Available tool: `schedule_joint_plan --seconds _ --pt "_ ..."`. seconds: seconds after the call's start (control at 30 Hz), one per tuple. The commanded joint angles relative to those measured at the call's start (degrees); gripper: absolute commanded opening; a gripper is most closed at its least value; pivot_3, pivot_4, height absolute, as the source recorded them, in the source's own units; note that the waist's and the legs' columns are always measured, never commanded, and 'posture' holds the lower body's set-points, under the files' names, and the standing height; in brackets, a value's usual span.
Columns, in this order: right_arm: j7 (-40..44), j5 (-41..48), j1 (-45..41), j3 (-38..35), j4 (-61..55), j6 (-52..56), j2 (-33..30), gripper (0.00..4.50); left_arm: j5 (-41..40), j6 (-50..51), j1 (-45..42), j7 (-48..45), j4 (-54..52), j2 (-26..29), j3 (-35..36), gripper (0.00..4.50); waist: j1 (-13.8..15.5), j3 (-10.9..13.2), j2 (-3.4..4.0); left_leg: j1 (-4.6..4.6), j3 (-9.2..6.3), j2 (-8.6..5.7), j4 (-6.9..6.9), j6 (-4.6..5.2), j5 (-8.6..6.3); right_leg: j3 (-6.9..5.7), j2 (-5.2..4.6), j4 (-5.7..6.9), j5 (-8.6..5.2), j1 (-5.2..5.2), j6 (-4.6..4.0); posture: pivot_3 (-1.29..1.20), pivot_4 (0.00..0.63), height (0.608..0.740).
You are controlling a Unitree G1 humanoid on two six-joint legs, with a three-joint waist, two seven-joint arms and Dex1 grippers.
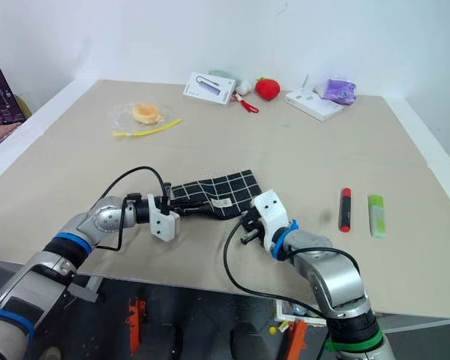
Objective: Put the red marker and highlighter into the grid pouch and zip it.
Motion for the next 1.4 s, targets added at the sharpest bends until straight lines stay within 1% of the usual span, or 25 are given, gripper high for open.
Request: schedule_joint_plan --seconds 0.03,0.37,0.6,0.73,0.87,1.13,1.23,1.33,1.4 --pt "1.68 1.91 -0.28 1.88 -3.92 0.32 0.41 0.06 0.41 0.50 1.62 -0.62 -0.09 -1.47 -1.75 0.00 0.00 0.02 -0.03 -0.01 0.00 -0.02 0.00 0.00 0.00 0.00 -0.03 0.00 -0.01 0.00 0.02 0.00 0.150 0.733" --pt "0.41 1.00 -1.61 4.60 -3.58 0.86 3.79 0.06 -0.18 1.03 1.77 -0.81 -0.39 -1.76 -1.50 0.00 -0.01 0.03 -0.07 -0.03 -0.05 -0.06 0.00 0.00 0.00 -0.05 -0.07 -0.01 -0.03 0.00 0.05 0.00 0.150 0.733" --pt "0.95 0.45 -2.51 6.96 -2.96 0.31 4.00 0.06 -0.35 1.37 1.70 -0.89 -0.48 -2.09 -1.31 0.00 -0.01 0.04 -0.07 -0.03 -0.06 -0.06 0.00 0.00 0.00 -0.06 -0.09 -0.01 -0.03 0.01 0.05 0.00 0.150 0.733" --pt "0.31 0.55 -2.54 6.18 -2.63 -0.14 4.68 0.06 -0.36 1.45 1.82 -0.96 -0.60 -2.13 -1.13 0.00 -0.01 0.04 -0.08 -0.03 -0.09 -0.06 0.00 0.00 0.00 -0.09 -0.09 -0.01 -0.03 0.01 0.04 0.00 0.150 0.733" --pt "0.43 -0.26 -1.99 5.52 -2.10 -0.69 3.34 0.06 -0.68 1.75 2.13 -1.12 -0.99 -1.96 -0.93 0.00 0.00 0.04 -0.08 -0.04 -0.09 -0.08 0.00 0.00 0.00 -0.09 -0.11 -0.01 -0.03 0.01 0.05 0.00 0.150 0.733" --pt "-2.21 -1.64 -1.44 3.06 -1.67 3.87 1.07 0.06 -2.88 3.33 3.08 -1.93 -2.18 -1.88 0.10 0.00 0.08 0.04 -0.10 -0.06 -0.11 -0.10 0.00 0.00 0.00 -0.11 -0.15 -0.02 -0.05 0.02 0.08 0.00 0.150 0.733" --pt "-1.13 -0.33 -0.66 4.40 -4.62 3.31 1.24 0.06 -3.72 3.87 3.44 -2.47 -2.86 -1.94 0.40 0.00 0.08 0.05 -0.12 -0.07 -0.11 -0.15 0.00 0.00 0.00 -0.11 -0.20 -0.04 -0.07 0.02 0.09 0.00 0.150 0.733" --pt "2.32 3.09 -2.28 9.16 -7.10 1.95 4.53 0.06 -3.71 4.07 3.88 -2.82 -3.10 -2.17 0.23 0.00 -0.30 0.09 -0.20 -0.09 -0.13 -0.14 -0.04 -0.01 -0.02 -0.14 -0.19 -0.05 -0.09 -0.01 0.11 0.00 0.150 0.733" --pt "1.67 2.23 -2.80 8.65 -5.69 2.21 4.81 0.06 -3.86 4.35 4.24 -3.14 -3.85 -2.33 0.22 0.00 -0.45 0.11 -0.21 -0.06 -0.16 -0.10 -0.14 -0.01 -0.02 -0.16 -0.14 -0.05 -0.09 -0.03 0.10 0.00 0.150 0.733"
